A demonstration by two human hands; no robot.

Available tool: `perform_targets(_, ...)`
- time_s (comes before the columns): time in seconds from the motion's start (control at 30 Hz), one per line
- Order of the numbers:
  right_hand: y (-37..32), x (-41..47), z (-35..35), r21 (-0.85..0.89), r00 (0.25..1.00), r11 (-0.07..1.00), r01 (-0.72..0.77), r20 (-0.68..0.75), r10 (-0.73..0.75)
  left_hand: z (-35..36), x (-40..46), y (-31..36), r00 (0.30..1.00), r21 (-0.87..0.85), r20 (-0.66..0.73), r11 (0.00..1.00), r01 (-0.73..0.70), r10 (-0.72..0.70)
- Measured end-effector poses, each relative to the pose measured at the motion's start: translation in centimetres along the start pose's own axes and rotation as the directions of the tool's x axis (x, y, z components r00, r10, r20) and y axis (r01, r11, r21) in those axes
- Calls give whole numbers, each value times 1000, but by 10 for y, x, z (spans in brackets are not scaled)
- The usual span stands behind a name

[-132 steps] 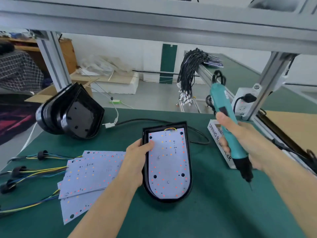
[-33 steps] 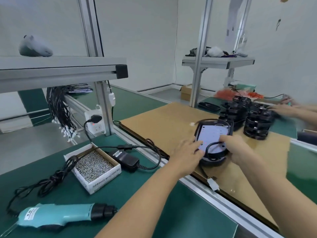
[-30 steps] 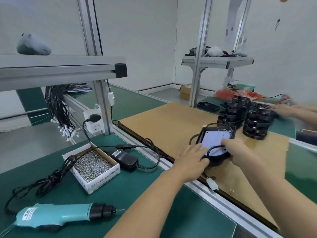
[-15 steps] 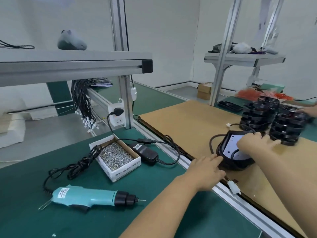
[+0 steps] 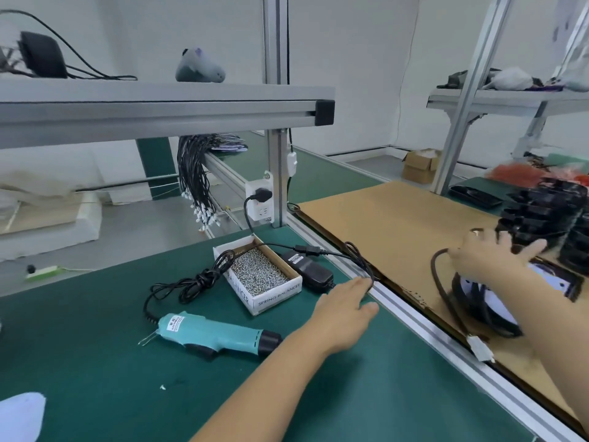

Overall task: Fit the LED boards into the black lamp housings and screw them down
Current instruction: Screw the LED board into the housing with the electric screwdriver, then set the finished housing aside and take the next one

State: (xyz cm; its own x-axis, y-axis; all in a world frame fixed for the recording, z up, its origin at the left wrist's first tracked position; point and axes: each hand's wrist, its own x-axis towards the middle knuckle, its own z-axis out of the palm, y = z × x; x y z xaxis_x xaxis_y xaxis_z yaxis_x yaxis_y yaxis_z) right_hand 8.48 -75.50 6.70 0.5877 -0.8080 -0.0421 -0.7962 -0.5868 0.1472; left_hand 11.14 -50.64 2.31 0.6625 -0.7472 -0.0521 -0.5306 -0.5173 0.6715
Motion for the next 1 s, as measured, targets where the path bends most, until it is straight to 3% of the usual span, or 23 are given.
perform_targets(0.17,-73,-37,-2,62,911,910,410,11,-411,-7,-15,-16,994,123,-28,987,105,-103)
perform_targets(0.23,-97,-63,0,147,891,879,453,-45,-452,-10,-22,-25,986,189,-57,969,162,-154)
perform_targets(0.37,-141,-110,14,142,773,761,633,-168,-611,-21,-45,-48,956,255,-147,924,283,-253)
perform_targets(0.67,-222,-181,30,111,546,534,838,-168,-821,-61,-124,-98,842,287,-327,803,521,-429)
perform_targets(0.83,-253,-226,43,67,409,404,912,-87,-909,-81,-195,-131,741,197,-437,750,632,-510)
perform_targets(1.0,-258,-256,61,-10,266,269,963,-122,-956,-94,-256,-165,562,59,-594,666,744,-576)
